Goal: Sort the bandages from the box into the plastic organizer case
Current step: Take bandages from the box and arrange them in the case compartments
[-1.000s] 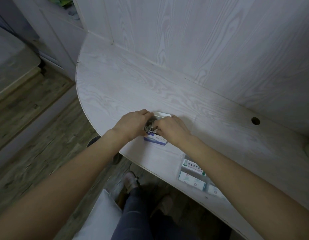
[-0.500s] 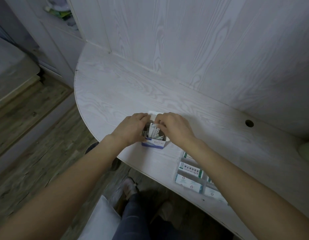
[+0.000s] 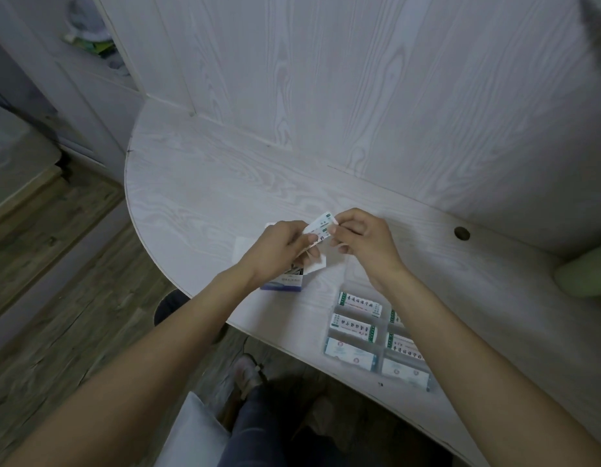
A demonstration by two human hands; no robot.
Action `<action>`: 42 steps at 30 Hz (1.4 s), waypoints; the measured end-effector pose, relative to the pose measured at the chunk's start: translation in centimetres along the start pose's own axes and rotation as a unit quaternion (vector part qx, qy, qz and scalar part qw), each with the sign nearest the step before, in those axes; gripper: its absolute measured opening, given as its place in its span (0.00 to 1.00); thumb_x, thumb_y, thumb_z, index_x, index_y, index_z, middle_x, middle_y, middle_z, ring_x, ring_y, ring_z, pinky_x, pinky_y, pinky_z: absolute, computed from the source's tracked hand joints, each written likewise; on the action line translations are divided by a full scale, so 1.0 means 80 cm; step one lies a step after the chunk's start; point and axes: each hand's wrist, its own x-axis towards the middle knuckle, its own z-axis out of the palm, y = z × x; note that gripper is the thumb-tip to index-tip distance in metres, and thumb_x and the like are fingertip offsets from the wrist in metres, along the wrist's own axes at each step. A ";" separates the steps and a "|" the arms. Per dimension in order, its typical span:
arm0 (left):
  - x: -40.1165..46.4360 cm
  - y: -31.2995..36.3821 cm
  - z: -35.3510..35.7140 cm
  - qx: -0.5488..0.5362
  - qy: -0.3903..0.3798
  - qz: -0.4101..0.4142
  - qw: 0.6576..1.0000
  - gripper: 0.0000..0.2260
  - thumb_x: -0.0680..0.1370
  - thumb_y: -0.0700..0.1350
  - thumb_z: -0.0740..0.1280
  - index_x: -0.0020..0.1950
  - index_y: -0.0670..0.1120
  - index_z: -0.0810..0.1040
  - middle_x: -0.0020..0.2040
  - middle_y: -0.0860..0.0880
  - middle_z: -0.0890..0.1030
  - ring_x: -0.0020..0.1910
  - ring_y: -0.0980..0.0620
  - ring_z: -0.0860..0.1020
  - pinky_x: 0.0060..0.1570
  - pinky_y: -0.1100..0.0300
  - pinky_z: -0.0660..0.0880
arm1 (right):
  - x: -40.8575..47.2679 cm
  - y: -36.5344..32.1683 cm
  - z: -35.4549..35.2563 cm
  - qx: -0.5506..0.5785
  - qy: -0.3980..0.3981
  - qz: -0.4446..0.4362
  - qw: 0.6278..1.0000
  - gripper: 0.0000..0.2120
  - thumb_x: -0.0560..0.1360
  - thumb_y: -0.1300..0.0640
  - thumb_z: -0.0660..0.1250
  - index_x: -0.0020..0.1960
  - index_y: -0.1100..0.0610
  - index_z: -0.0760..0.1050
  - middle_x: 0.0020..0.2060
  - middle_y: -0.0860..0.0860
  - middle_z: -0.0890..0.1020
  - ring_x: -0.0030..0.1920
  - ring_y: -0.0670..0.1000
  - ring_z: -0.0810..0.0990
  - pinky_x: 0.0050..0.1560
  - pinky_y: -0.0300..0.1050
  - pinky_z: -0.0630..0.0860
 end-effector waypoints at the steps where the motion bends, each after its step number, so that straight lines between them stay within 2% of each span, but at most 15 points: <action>1: -0.001 0.005 0.003 -0.025 -0.014 0.001 1.000 0.09 0.80 0.42 0.62 0.40 0.45 0.76 0.28 0.57 0.79 0.28 0.61 0.76 0.31 0.70 0.69 | -0.004 0.000 -0.005 0.010 -0.004 0.002 1.000 0.07 0.73 0.66 0.70 0.41 0.56 0.76 0.37 0.54 0.82 0.31 0.43 0.78 0.35 0.35 0.74; 3: -0.001 0.013 0.014 -0.076 -0.032 -0.004 0.997 0.05 0.79 0.39 0.65 0.44 0.40 0.79 0.28 0.57 0.80 0.26 0.61 0.75 0.30 0.68 0.71 | -0.010 0.001 -0.015 0.010 -0.001 0.001 1.000 0.07 0.71 0.65 0.72 0.40 0.56 0.76 0.37 0.54 0.82 0.32 0.43 0.78 0.34 0.35 0.74; 5: -0.003 0.019 0.026 -0.143 -0.030 -0.019 0.989 0.06 0.77 0.39 0.67 0.50 0.36 0.80 0.34 0.52 0.83 0.31 0.58 0.79 0.34 0.65 0.75 | -0.014 0.003 -0.026 0.011 0.016 -0.002 1.000 0.08 0.69 0.67 0.73 0.40 0.57 0.78 0.37 0.54 0.82 0.32 0.43 0.78 0.35 0.35 0.74; 8: -0.006 0.024 0.044 -0.213 -0.021 -0.065 0.975 0.08 0.80 0.41 0.63 0.45 0.40 0.80 0.35 0.49 0.84 0.35 0.56 0.82 0.31 0.67 0.74 | -0.022 0.008 -0.043 0.014 0.033 0.002 0.999 0.10 0.68 0.70 0.72 0.41 0.57 0.79 0.37 0.53 0.82 0.34 0.42 0.80 0.37 0.34 0.75; 11: -0.006 0.024 0.058 -0.203 0.027 -0.100 0.974 0.06 0.79 0.40 0.64 0.44 0.42 0.80 0.32 0.52 0.82 0.29 0.60 0.79 0.26 0.65 0.70 | -0.033 0.015 -0.058 0.028 0.031 0.009 0.999 0.09 0.69 0.71 0.72 0.44 0.59 0.80 0.39 0.54 0.84 0.38 0.44 0.82 0.41 0.35 0.78; 14: -0.004 0.023 0.074 -0.223 0.084 -0.127 0.963 0.04 0.77 0.38 0.67 0.49 0.39 0.81 0.34 0.49 0.80 0.24 0.62 0.75 0.23 0.69 0.68 | -0.041 0.026 -0.067 0.022 0.043 0.014 0.999 0.09 0.68 0.70 0.73 0.46 0.60 0.81 0.39 0.54 0.84 0.40 0.46 0.84 0.45 0.38 0.80; 17: -0.005 0.024 0.089 -0.227 0.096 -0.141 0.959 0.04 0.76 0.37 0.68 0.50 0.40 0.80 0.34 0.47 0.79 0.22 0.62 0.74 0.21 0.71 0.65 | -0.044 0.037 -0.073 0.018 0.055 0.038 0.998 0.08 0.69 0.68 0.73 0.47 0.62 0.80 0.41 0.55 0.85 0.38 0.47 0.84 0.39 0.38 0.80; 19: -0.004 0.023 0.095 -0.207 0.115 -0.141 0.961 0.05 0.77 0.38 0.67 0.49 0.38 0.80 0.35 0.44 0.79 0.25 0.59 0.74 0.21 0.71 0.64 | -0.044 0.046 -0.079 -0.013 0.066 0.060 0.996 0.06 0.70 0.66 0.74 0.46 0.61 0.81 0.40 0.54 0.85 0.32 0.46 0.82 0.30 0.36 0.75; 21: -0.002 0.020 0.096 -0.195 0.139 -0.139 0.961 0.04 0.77 0.38 0.67 0.46 0.38 0.79 0.38 0.43 0.79 0.28 0.57 0.76 0.22 0.70 0.64 | -0.043 0.063 -0.086 -0.041 0.084 0.082 0.992 0.04 0.71 0.64 0.73 0.44 0.59 0.81 0.39 0.54 0.85 0.28 0.45 0.80 0.26 0.35 0.70; 24: -0.002 0.021 0.097 -0.219 0.146 -0.133 0.956 0.03 0.78 0.37 0.65 0.46 0.41 0.78 0.41 0.44 0.81 0.30 0.60 0.81 0.21 0.70 0.67 | -0.044 0.098 -0.091 -0.036 0.119 0.134 0.983 0.03 0.71 0.67 0.72 0.42 0.60 0.79 0.40 0.59 0.84 0.26 0.45 0.80 0.27 0.34 0.73; 29: -0.003 0.019 0.104 -0.187 0.133 -0.130 0.965 0.04 0.78 0.38 0.66 0.43 0.41 0.79 0.38 0.47 0.82 0.32 0.58 0.82 0.24 0.68 0.68 | -0.048 0.138 -0.086 -0.050 0.149 0.180 0.971 0.05 0.72 0.68 0.71 0.41 0.60 0.77 0.41 0.61 0.83 0.26 0.48 0.81 0.28 0.34 0.75; 32: -0.004 0.018 0.107 -0.197 0.126 -0.129 0.964 0.04 0.77 0.37 0.67 0.45 0.37 0.79 0.37 0.45 0.83 0.33 0.56 0.83 0.27 0.67 0.71 | -0.045 0.146 -0.081 -0.140 0.127 0.159 0.969 0.05 0.72 0.63 0.72 0.41 0.56 0.78 0.42 0.56 0.84 0.29 0.48 0.81 0.35 0.39 0.78; 35: -0.004 0.021 0.108 -0.211 0.118 -0.122 0.963 0.04 0.77 0.37 0.66 0.47 0.37 0.79 0.38 0.45 0.82 0.34 0.56 0.83 0.28 0.68 0.72 | -0.045 0.146 -0.078 -0.262 0.100 0.121 0.952 0.04 0.73 0.59 0.72 0.40 0.53 0.80 0.42 0.51 0.84 0.43 0.49 0.82 0.48 0.46 0.79; 38: -0.004 0.021 0.108 -0.216 0.117 -0.123 0.961 0.03 0.77 0.37 0.66 0.44 0.41 0.79 0.38 0.47 0.83 0.36 0.53 0.84 0.30 0.67 0.73 | -0.050 0.142 -0.078 -0.352 0.084 0.103 0.927 0.04 0.75 0.56 0.69 0.41 0.52 0.80 0.43 0.49 0.84 0.45 0.49 0.81 0.44 0.44 0.77; 42: -0.002 0.020 0.108 -0.197 0.120 -0.122 0.965 0.05 0.77 0.38 0.67 0.42 0.42 0.79 0.34 0.51 0.83 0.39 0.48 0.83 0.29 0.66 0.71 | -0.052 0.140 -0.078 -0.508 0.042 0.064 0.858 0.07 0.78 0.51 0.65 0.48 0.52 0.80 0.46 0.48 0.81 0.45 0.50 0.79 0.37 0.41 0.69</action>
